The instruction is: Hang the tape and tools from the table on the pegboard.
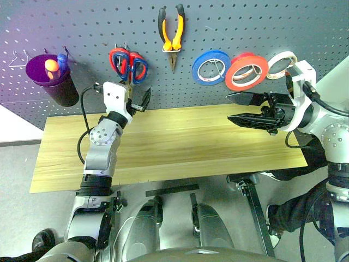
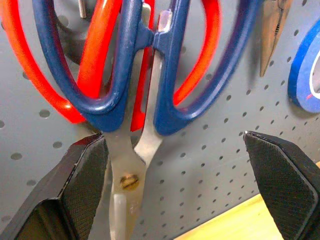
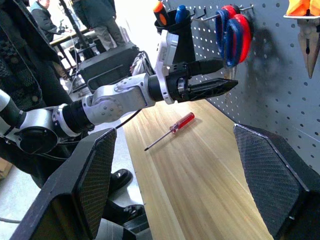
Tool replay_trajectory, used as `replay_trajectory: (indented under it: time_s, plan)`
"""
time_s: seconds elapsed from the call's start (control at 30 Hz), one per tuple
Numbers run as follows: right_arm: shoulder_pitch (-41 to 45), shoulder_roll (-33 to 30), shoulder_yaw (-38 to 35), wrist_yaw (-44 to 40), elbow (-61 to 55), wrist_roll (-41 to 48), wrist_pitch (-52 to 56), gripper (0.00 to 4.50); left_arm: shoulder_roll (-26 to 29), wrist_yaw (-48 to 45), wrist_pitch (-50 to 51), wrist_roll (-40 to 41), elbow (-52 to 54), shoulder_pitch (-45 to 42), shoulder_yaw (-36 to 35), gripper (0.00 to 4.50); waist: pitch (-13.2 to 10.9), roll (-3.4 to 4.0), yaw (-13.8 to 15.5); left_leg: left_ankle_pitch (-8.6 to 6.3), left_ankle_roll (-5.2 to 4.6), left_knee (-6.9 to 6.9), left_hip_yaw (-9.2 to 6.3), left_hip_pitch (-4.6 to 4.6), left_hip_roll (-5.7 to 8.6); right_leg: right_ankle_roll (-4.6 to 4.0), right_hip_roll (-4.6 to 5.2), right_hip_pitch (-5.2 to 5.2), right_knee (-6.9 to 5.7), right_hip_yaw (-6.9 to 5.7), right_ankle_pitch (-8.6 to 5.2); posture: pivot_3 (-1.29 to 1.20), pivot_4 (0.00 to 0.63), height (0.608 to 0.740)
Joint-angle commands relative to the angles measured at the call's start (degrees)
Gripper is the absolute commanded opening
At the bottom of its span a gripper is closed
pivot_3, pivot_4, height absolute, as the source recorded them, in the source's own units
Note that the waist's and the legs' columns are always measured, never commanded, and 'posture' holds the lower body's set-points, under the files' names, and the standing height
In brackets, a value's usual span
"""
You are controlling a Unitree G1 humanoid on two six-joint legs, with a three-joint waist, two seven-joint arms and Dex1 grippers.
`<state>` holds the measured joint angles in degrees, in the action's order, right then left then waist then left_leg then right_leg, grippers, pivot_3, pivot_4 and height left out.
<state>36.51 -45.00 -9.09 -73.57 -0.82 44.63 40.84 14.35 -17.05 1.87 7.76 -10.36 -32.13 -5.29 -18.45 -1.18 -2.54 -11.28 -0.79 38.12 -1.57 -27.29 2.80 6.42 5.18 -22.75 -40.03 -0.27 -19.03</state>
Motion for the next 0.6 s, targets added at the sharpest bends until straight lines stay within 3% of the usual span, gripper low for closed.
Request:
replay_trajectory:
  time_s: [0.03,0.3,0.6]
  plan:
    - [0.58,-0.09,-1.11,0.1,-1.12,0.9,-0.22,3.91,0.99,1.31,0.24,-1.34,2.4,0.96,-0.34,4.46,0.0,0.0,-0.01,-0.02,-0.03,0.0,0.0,0.0,0.0,0.0,0.0,0.0,0.0,0.0,0.0,-0.12,0.268,0.74]
    - [0.62,1.66,-0.89,-0.36,-2.38,3.14,0.64,3.91,2.91,1.67,4.8,-0.15,10.54,8.31,-2.25,4.46,-0.01,0.0,-0.03,-0.06,-0.09,-0.03,0.0,0.0,-0.04,0.0,0.01,-0.02,0.0,0.03,0.0,-0.1,0.288,0.74]
    - [0.4,4.19,1.86,-3.57,-3.08,3.87,0.06,3.91,4.1,7.39,16.05,0.05,23.65,24.44,-8.6,4.46,-0.09,-0.03,0.17,-0.15,-0.23,-0.11,-0.04,0.02,-0.08,-0.02,0.05,-0.02,0.03,0.11,-0.01,-0.01,0.347,0.74]
